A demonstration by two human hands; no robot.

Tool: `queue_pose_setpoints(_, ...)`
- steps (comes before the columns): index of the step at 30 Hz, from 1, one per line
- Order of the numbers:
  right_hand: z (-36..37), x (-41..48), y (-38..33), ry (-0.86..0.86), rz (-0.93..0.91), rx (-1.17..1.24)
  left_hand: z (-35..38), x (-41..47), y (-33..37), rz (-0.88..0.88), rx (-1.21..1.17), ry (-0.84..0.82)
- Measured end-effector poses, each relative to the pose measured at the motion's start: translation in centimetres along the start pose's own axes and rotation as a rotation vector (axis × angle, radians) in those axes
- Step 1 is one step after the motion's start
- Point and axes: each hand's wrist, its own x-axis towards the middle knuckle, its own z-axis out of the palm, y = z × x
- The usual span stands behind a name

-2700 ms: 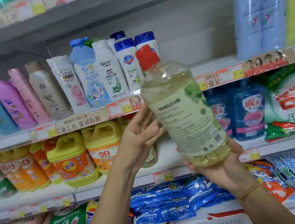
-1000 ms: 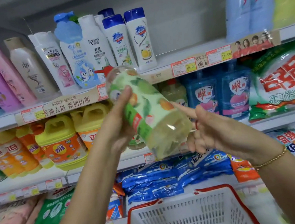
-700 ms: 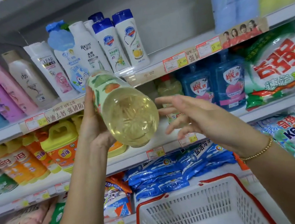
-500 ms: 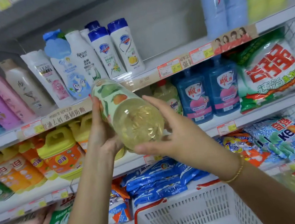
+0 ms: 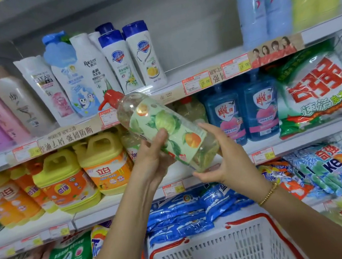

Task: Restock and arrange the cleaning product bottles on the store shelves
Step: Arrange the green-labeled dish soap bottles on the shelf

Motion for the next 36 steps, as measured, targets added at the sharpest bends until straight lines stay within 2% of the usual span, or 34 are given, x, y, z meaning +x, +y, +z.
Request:
queue_pose_setpoints(5, 1.3, 0.9, 4.0, -0.064, -0.041, -0.151, -1.6, 1.2, -1.9, 0.249, 0.331, 0.047)
queue_pose_setpoints(8, 1.5, 2.3, 7.4, -0.111, -0.042, -0.276, -2.5, 1.9, -2.9, 0.330, 0.650, 0.153)
queue_pose_setpoints(12, 0.8, 3.9, 13.1, -0.136, 0.109, -0.531, -3.0, 3.5, -4.6, 0.367, 0.873, 0.203)
queue_pose_setpoints(14, 0.5, 4.7, 15.6, -0.122, 0.229, -0.607, -3.2, 4.7, -5.6, 0.362, 0.898, 0.183)
queue_pose_setpoints(16, 0.5, 5.2, 17.6, -0.156, 0.265, -0.685, -3.9, 6.0, -6.9, 0.367, 0.898, 0.184)
queue_pose_setpoints(21, 1.4, 5.0, 21.9, 0.044, -0.044, -0.880, -5.8, 8.8, -9.5, 0.372, 0.938, 0.280)
queue_pose_setpoints(25, 2.2, 4.8, 23.1, 0.122, -0.169, -0.977, -6.9, 11.0, -11.4, 0.388, 0.971, 0.406)
queue_pose_setpoints(28, 2.4, 4.7, 24.1, 0.100, -0.189, -0.963, -7.1, 12.7, -12.5, 0.371, 0.951, 0.511)
queue_pose_setpoints(32, 2.2, 4.8, 23.9, 0.156, -0.224, -0.888, -6.6, 14.4, -13.6, 0.348, 0.921, 0.643)
queue_pose_setpoints(36, 2.2, 4.7, 24.0, 0.171, -0.236, -0.857, -6.4, 16.6, -14.4, 0.250, 0.814, 0.789)
